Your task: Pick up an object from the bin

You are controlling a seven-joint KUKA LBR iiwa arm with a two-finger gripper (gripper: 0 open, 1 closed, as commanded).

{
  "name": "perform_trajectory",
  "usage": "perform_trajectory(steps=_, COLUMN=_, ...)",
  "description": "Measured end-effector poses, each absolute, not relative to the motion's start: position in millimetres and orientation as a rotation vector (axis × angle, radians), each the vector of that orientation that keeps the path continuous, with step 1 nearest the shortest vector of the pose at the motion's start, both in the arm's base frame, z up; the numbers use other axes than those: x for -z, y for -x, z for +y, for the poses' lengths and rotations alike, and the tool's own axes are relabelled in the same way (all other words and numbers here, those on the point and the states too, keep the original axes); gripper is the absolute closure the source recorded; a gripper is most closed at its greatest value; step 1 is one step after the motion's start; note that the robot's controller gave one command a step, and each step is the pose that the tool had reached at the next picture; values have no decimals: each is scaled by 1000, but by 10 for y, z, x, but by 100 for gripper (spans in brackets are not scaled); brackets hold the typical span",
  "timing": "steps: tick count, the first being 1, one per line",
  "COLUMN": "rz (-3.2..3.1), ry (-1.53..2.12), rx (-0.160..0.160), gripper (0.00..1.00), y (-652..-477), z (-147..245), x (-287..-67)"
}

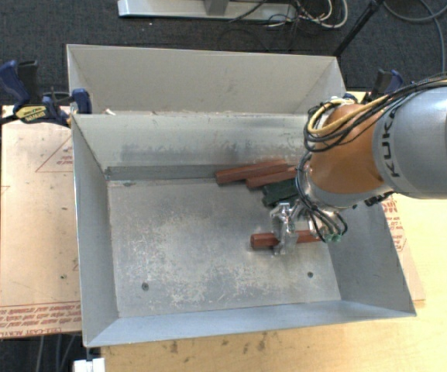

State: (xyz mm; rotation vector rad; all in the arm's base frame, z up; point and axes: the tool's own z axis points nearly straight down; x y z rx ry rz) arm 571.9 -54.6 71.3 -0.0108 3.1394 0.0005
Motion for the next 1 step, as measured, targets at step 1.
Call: perform_trajectory(steps=1, rz=3135, ry=93, rx=0, gripper=100, y=-5867, z=-647, x=-2088)
